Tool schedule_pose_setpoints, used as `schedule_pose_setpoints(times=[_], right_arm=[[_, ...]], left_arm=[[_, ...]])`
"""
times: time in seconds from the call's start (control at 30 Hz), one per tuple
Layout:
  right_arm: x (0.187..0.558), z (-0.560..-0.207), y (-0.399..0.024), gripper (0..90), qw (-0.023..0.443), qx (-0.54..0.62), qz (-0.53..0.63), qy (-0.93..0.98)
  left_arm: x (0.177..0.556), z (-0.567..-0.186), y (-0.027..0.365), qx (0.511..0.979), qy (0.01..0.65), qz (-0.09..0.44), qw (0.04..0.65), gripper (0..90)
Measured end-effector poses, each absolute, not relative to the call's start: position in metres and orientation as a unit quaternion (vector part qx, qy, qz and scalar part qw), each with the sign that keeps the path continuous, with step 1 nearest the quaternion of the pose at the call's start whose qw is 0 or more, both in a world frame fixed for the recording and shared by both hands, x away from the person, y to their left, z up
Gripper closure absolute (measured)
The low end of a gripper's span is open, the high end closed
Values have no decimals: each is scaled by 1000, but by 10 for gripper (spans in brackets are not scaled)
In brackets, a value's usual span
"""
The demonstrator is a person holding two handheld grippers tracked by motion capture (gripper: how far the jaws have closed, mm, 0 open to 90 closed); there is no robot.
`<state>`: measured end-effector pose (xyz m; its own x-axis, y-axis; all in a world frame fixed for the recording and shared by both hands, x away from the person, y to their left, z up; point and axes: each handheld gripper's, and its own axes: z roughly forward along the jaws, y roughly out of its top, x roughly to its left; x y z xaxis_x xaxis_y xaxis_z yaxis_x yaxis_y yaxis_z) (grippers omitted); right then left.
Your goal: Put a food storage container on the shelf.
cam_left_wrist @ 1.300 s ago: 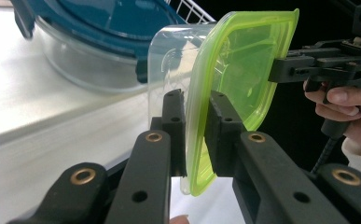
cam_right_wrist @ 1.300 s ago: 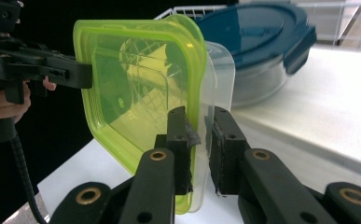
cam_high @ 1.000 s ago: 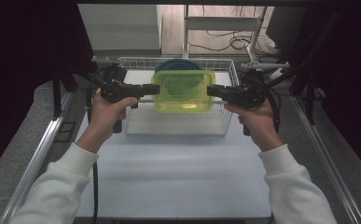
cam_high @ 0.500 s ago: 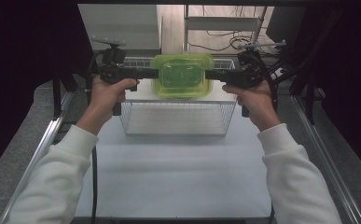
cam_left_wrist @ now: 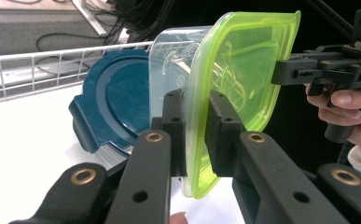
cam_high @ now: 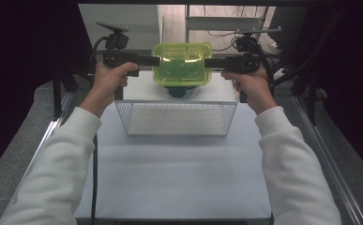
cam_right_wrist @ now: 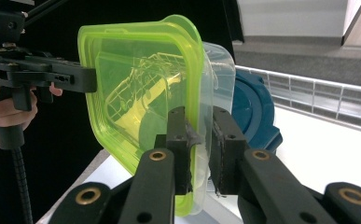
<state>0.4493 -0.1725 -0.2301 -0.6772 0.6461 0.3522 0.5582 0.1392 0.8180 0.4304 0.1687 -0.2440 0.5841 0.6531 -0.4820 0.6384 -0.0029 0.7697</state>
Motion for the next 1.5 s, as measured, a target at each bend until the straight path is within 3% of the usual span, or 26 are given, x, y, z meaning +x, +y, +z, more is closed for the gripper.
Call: schedule_pose_setpoints(times=[0.27, 0.5, 0.8, 1.2, 1.5], right_arm=[[467, -240, -170, 786, 14, 425, 512, 747], [486, -242, -167, 765, -10, 446, 514, 733], [509, -259, -166, 722, -74, 493, 519, 694], [511, -266, -167, 640, -87, 510, 530, 672], [504, -262, -160, 379, -24, 492, 529, 691]], left_arm=[[443, -251, 170, 699, 475, -1, 534, 798], [462, -259, 177, 667, 499, -41, 552, 787], [484, -274, 185, 638, 528, -94, 553, 729], [486, -281, 182, 636, 528, -78, 558, 657], [481, -276, 177, 626, 519, -34, 581, 322]])
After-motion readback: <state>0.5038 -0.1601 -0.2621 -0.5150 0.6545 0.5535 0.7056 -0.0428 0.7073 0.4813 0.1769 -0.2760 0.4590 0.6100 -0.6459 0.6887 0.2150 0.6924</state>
